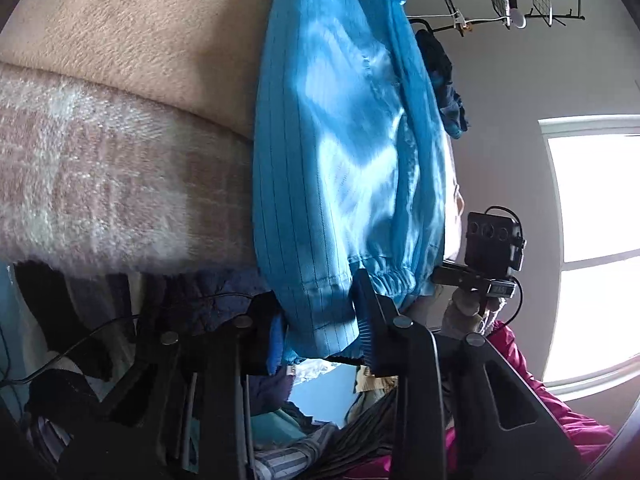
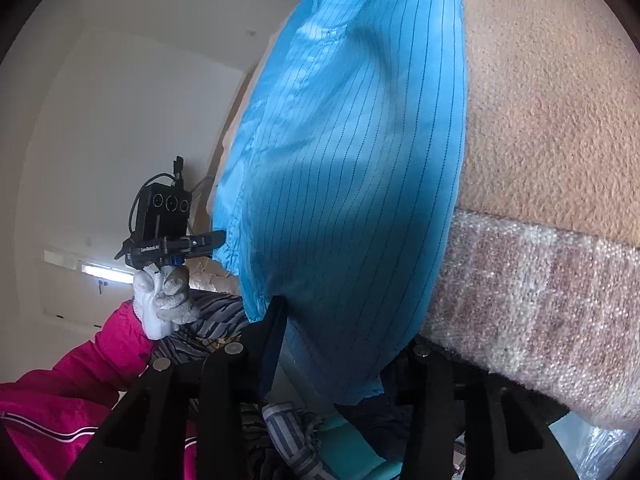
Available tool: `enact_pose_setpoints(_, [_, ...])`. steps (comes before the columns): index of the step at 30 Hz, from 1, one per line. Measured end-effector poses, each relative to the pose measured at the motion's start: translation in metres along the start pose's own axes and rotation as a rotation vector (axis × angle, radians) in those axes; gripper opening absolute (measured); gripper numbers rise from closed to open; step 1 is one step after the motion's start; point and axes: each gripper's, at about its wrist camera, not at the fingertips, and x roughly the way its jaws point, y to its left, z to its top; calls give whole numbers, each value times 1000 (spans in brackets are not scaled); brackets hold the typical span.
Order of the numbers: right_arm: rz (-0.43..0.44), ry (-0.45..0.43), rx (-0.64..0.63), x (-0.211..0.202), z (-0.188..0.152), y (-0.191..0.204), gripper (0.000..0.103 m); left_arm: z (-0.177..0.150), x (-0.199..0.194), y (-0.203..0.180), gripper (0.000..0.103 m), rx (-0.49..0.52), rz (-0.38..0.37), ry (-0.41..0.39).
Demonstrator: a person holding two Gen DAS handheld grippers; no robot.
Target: Fold large clothes
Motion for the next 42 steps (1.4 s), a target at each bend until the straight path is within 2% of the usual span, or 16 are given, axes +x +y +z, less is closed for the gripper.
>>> enact_pose_setpoints(4, [42, 8, -2, -7, 2, 9, 31, -1, -2, -27, 9, 51, -8, 13])
enact_pose_setpoints(8, [92, -13, 19, -17, 4, 20, 18, 2, -8, -56, 5, 92, -42, -12])
enact_pose_setpoints(12, [130, -100, 47, -32, 7, 36, 7, 9, -14, -73, 4, 74, -99, -58])
enact_pose_setpoints(18, [144, -224, 143, -51, 15, 45, 5, 32, -29, -81, 3, -28, -196, -139])
enact_pose_setpoints(21, [172, -292, 214, -62, 31, 43, 5, 52, -33, -92, 3, -41, -204, -172])
enact_pose_setpoints(23, [152, -326, 230, -70, 45, 44, 5, 67, -37, -95, 3, -49, -209, -190])
enact_pose_setpoints(25, [128, -344, 250, -72, 58, 46, 5, 83, -36, -104, 3, -50, -195, -218])
enact_pose_setpoints(31, [39, -398, 321, -71, 109, 36, 5, 135, -34, -99, 3, -89, -130, -287])
enact_pose_setpoints(35, [26, -423, 345, -65, 142, 28, 5, 164, -26, -83, 3, -153, -92, -307])
enact_pose_setpoints(38, [-6, -426, 353, -57, 162, 18, 5, 184, -19, -77, 3, -151, -41, -322])
enact_pose_setpoints(42, [-34, -410, 367, -50, 180, 8, 5, 200, -4, -64, 3, -195, -34, -315])
